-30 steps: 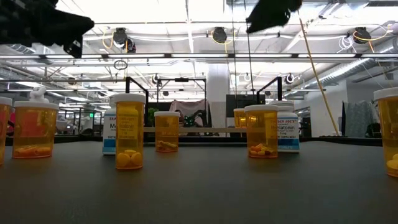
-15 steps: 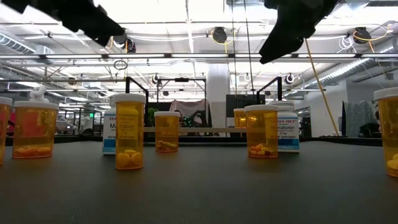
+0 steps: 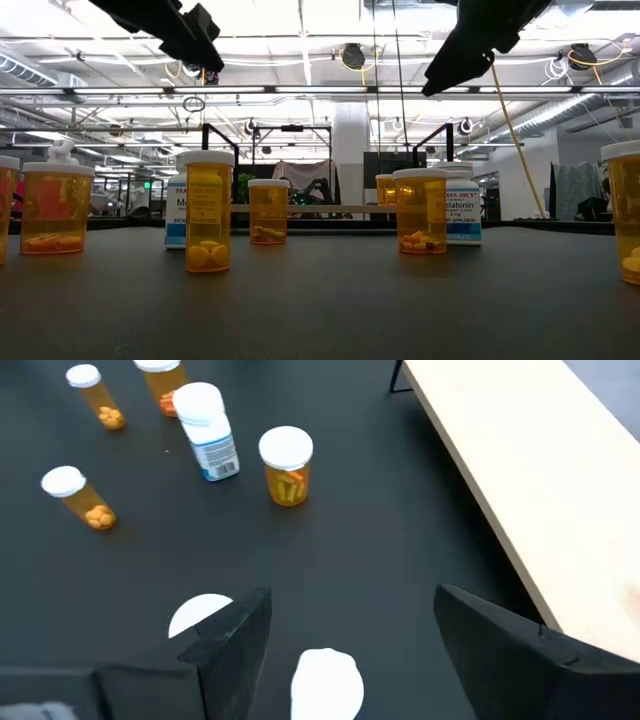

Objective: Pick and place medicine bottles onto shelf by color
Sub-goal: Put the bottom right big orange pill bottle aligned with the other big orange pill bottle on the shelf

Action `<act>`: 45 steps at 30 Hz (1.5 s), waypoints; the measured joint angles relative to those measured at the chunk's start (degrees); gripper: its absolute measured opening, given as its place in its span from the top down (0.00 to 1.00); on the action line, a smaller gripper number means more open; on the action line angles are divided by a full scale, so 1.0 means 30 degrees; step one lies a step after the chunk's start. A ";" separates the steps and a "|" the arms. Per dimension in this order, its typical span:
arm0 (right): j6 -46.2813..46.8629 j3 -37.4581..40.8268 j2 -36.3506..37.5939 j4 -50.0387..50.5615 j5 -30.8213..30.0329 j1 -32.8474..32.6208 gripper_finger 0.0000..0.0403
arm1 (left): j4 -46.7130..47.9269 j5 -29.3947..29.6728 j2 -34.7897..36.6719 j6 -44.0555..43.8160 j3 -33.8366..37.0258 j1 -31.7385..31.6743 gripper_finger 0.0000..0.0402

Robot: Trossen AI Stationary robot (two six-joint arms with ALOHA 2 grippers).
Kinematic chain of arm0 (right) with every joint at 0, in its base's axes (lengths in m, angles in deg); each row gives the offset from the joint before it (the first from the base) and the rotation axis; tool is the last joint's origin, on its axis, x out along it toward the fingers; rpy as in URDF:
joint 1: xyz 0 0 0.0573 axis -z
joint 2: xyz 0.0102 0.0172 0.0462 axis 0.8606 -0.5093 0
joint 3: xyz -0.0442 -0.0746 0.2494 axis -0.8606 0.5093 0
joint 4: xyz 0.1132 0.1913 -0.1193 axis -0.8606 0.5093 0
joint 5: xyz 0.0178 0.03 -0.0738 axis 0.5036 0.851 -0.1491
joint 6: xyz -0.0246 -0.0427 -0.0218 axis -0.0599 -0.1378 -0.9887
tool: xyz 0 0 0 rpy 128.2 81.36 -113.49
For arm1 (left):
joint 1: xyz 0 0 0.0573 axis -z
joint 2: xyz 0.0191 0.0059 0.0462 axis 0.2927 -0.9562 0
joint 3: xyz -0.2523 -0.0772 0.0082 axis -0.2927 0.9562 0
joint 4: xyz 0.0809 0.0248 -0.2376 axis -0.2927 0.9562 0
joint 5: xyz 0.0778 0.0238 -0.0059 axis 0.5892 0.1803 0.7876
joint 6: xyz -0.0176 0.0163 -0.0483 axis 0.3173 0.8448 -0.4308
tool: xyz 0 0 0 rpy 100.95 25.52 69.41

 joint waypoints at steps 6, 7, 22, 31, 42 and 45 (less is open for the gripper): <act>0.0397 0.0000 0.0000 0.0027 0.0000 -0.0022 0.31 | 0.0233 0.0612 -0.0695 -0.0236 -0.0135 0.0243 0.41; 0.0440 0.0000 0.0000 0.0020 0.0000 -0.0016 0.31 | 0.0217 0.0871 -0.0698 -0.0392 -0.0135 0.0243 0.41; -0.0283 0.0000 0.0000 0.0045 0.0000 -0.0016 0.31 | -0.6421 0.2553 -0.1642 0.2218 -0.0150 -0.0439 0.40; -0.0772 -0.0007 0.0006 0.0465 0.0007 -0.0016 0.31 | -0.9946 0.2316 -0.4454 0.2961 -0.0301 -0.1229 0.20; -0.0503 -0.0022 0.0748 0.0927 -0.0044 -0.0016 0.31 | -0.7636 0.1872 -0.9682 0.2853 -0.4986 -0.1528 0.13; -0.0030 -0.0022 0.1254 0.1311 -0.0039 -0.0110 0.31 | -0.7176 0.1741 -1.0937 0.2834 -0.6154 -0.1528 0.14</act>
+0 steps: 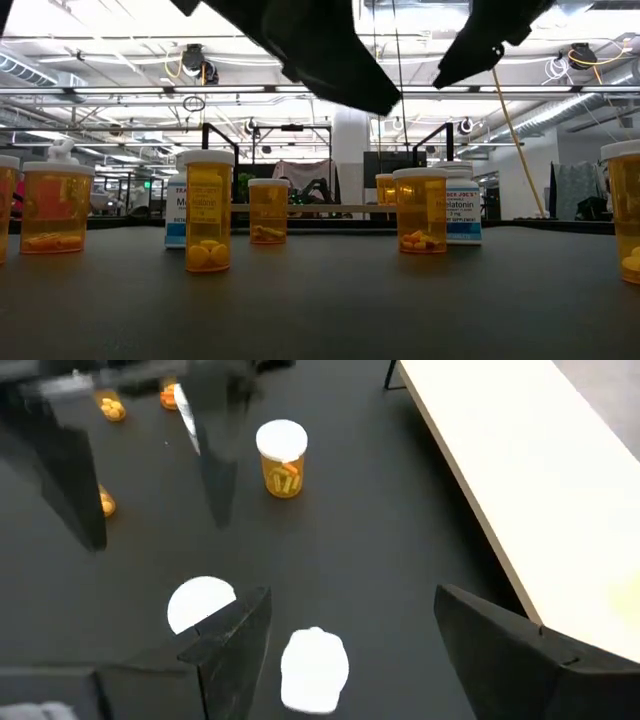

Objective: Pick and place medicine bottles onto shelf by color
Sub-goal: Put the bottom right big orange pill bottle aligned with the other big orange pill bottle on the shelf

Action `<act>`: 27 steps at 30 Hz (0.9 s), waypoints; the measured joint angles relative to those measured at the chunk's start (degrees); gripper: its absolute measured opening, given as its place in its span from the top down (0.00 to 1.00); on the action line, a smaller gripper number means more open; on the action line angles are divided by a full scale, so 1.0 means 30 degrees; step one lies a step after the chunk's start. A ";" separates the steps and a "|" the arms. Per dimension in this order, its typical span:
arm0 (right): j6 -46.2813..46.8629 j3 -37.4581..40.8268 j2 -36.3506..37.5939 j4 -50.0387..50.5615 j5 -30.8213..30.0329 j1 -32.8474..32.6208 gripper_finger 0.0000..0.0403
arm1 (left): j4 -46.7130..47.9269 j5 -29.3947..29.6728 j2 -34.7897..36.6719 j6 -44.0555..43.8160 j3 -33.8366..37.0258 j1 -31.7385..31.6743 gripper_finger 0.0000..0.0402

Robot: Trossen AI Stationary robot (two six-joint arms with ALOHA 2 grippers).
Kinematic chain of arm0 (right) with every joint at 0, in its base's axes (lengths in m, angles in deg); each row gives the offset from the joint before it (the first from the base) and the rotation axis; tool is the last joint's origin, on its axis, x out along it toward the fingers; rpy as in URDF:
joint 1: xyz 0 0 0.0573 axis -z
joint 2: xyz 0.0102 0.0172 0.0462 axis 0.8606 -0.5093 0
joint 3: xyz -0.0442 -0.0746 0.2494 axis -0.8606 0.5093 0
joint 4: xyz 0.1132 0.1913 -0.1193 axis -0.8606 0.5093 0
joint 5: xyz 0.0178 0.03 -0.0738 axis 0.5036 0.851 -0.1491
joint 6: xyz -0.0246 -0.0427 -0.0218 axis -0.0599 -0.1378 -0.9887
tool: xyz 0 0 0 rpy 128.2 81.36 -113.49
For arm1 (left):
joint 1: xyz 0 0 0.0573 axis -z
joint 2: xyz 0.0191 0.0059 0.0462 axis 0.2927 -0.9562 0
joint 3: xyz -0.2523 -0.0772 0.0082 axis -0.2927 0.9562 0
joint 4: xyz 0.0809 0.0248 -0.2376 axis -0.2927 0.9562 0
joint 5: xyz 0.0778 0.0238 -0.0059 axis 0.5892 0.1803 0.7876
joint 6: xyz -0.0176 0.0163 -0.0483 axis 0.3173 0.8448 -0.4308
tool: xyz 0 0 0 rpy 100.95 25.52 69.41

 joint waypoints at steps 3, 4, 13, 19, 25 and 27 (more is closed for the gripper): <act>0.0449 0.0000 0.0498 0.0437 -0.0020 -0.0173 0.31 | -0.0062 -0.0376 -0.0950 -0.0035 -0.0749 0.0000 0.14; 0.0617 0.0000 0.0630 0.0528 -0.0015 -0.0238 0.31 | 0.0055 -0.0547 -0.1164 -0.0065 -0.0894 0.0000 0.14; 0.0970 0.0000 0.0910 0.0631 -0.0062 -0.0708 0.31 | -0.0057 -0.1183 -0.2443 -0.0787 -0.1230 -0.0496 0.14; 0.0926 0.0000 0.0895 0.0287 -0.0107 -0.0707 0.31 | -0.0909 -0.2135 -0.3055 -0.0834 -0.1281 -0.0899 0.14; 0.0923 0.0000 0.0895 0.0284 -0.0114 -0.0707 0.31 | -0.1003 -0.2590 -0.3713 -0.0677 -0.1233 -0.1160 0.14; 0.0926 0.0000 0.0895 0.0277 -0.0122 -0.0707 0.31 | -0.1603 -0.2542 -0.4041 -0.0694 -0.1232 -0.1197 0.14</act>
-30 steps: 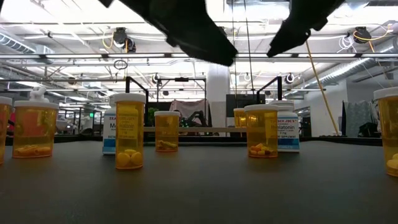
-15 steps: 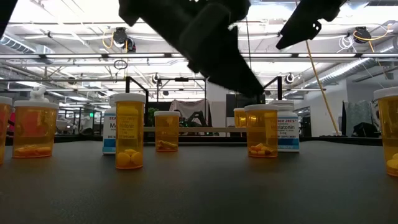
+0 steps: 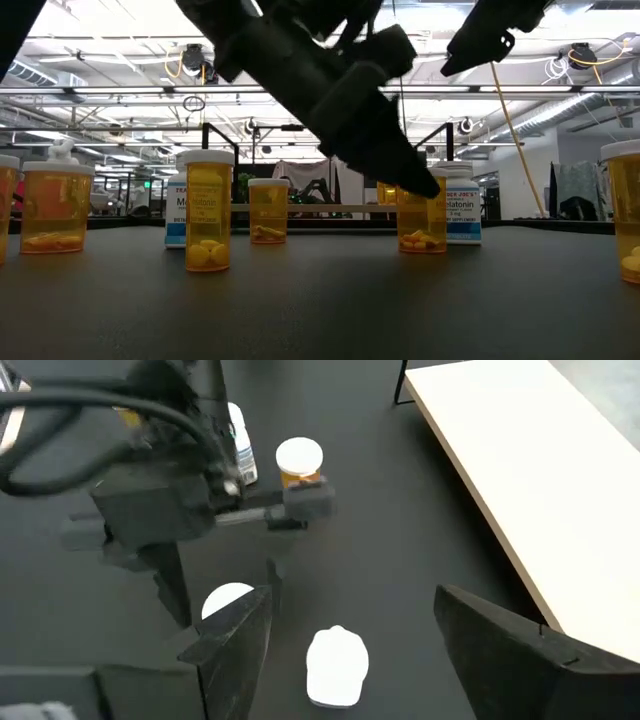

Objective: Pick and place medicine bottles onto shelf by color
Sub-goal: Put the bottom right big orange pill bottle aligned with the other big orange pill bottle on the shelf

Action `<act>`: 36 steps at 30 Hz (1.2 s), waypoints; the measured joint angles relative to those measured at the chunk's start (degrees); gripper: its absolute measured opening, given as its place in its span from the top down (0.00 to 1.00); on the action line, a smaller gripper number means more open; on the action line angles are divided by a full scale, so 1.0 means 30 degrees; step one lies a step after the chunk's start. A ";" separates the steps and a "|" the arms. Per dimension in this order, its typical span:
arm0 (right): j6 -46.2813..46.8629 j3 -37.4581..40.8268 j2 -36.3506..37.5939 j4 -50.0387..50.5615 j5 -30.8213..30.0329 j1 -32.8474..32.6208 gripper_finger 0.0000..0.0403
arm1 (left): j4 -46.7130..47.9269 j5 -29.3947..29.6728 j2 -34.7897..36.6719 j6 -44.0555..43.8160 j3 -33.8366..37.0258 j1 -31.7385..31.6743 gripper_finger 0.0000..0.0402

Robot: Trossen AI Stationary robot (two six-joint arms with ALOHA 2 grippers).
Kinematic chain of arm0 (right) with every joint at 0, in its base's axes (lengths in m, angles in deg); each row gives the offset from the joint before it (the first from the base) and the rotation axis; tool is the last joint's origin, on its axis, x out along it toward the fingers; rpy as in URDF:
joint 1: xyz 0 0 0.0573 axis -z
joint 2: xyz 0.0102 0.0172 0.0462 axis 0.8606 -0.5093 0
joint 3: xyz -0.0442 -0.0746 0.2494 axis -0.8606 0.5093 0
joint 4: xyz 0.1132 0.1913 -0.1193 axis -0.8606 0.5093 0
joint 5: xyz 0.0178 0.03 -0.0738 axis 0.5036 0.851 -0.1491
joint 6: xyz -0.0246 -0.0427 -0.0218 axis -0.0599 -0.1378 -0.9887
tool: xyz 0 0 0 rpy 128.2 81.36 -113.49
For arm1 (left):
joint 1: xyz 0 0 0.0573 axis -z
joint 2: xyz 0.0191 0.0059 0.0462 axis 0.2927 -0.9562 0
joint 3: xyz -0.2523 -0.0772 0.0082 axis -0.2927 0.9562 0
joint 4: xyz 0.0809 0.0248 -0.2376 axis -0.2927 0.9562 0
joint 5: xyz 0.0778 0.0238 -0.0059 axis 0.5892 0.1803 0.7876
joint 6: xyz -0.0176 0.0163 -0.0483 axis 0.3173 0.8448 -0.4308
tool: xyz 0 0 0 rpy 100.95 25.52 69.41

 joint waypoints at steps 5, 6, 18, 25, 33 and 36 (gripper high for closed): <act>0.0000 0.0007 -0.0007 -0.0045 -0.0044 0.0000 0.31 | -0.0324 0.0110 0.0051 0.0365 -0.0012 0.0053 0.18; 0.0013 0.0007 0.0000 -0.0050 -0.0044 0.0000 0.31 | -0.0353 0.0103 0.0051 0.0381 -0.0012 0.0067 0.20; 0.0051 0.0007 0.0000 -0.0015 -0.0066 0.0000 0.31 | -0.0160 0.0110 0.0356 0.0313 -0.0005 0.0075 0.48; 0.0321 0.0022 -0.0007 0.0007 -0.0962 -0.0029 0.31 | 0.2104 0.0117 0.2531 0.0618 0.0002 0.0075 0.42; -0.1443 0.0892 -0.0015 -0.2639 -0.0990 -0.0029 0.31 | 0.5882 0.1026 0.6557 0.2490 0.0002 -0.0059 0.46; -0.3081 0.1638 -0.0044 -0.4623 -0.0926 -0.0029 0.31 | 0.6835 0.1555 0.7798 0.2976 -0.0001 -0.0300 0.47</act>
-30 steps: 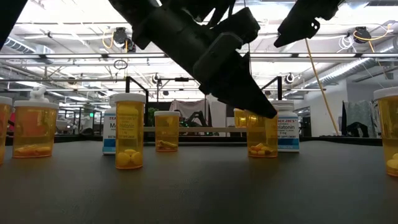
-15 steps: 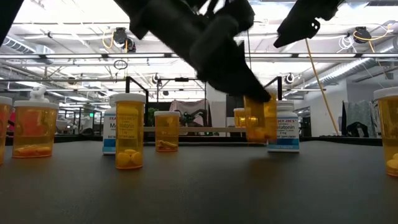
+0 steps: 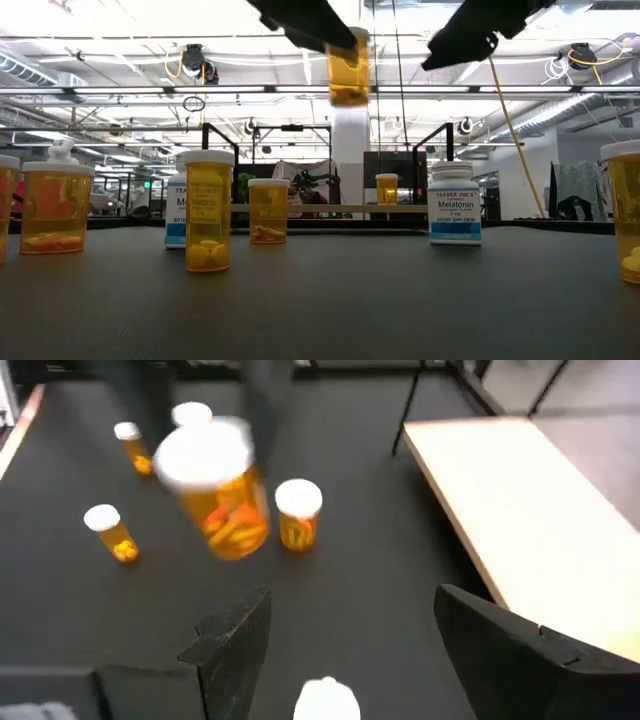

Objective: Pick and place medicine bottles onto shelf by color
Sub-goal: Put the bottom right big orange pill bottle aligned with the other big orange pill bottle on the shelf

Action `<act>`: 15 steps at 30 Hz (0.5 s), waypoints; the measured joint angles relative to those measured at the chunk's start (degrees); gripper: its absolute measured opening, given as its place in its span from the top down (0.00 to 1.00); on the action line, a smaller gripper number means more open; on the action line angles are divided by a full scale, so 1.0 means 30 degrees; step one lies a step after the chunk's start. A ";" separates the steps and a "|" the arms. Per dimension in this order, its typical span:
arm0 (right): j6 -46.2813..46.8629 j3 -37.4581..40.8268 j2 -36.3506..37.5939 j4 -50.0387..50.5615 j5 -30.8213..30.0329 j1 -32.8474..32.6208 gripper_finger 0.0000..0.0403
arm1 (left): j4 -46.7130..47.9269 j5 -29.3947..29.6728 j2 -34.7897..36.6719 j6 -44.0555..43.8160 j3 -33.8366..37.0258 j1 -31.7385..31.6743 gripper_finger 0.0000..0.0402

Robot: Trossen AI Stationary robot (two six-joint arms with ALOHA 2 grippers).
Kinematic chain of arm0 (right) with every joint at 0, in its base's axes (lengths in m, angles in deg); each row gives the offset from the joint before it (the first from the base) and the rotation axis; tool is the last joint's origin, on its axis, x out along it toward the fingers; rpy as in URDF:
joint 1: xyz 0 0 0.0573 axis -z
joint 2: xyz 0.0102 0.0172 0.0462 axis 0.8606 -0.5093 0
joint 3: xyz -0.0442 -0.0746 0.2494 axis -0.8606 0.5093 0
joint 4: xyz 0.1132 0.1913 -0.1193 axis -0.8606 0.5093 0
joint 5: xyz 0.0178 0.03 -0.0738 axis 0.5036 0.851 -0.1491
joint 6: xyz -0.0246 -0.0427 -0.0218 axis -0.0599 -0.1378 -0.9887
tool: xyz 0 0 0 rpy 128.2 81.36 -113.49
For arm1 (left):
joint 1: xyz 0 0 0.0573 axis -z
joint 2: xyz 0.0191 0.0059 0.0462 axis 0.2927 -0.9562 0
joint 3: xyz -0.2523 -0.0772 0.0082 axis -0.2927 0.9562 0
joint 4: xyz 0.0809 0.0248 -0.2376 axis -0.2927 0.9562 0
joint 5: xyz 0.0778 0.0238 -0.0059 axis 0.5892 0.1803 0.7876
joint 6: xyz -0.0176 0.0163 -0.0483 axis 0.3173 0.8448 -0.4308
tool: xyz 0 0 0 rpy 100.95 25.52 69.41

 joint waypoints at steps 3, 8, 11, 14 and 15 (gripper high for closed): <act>-0.0760 0.0278 -0.0282 -0.1502 -0.0014 0.0010 0.31 | 0.0338 0.0399 0.0835 0.0195 -0.0003 -0.0389 0.46; -0.1612 0.0264 -0.1484 -0.3580 -0.0063 0.0108 0.31 | 0.0750 0.0507 0.1085 -0.0161 -0.0007 -0.1038 0.43; -0.2697 0.0285 -0.2808 -0.5249 -0.0068 0.0185 0.31 | 0.0679 0.0357 0.1036 0.0063 0.0018 -0.1090 0.43; -0.3326 0.0278 -0.3927 -0.7329 -0.0051 0.0363 0.31 | 0.0387 0.0187 0.1037 0.0367 0.0004 -0.1052 0.43; -0.3425 0.0278 -0.4281 -0.7902 -0.0064 0.0474 0.31 | 0.0393 0.0179 0.1015 0.0419 0.0004 -0.1054 0.43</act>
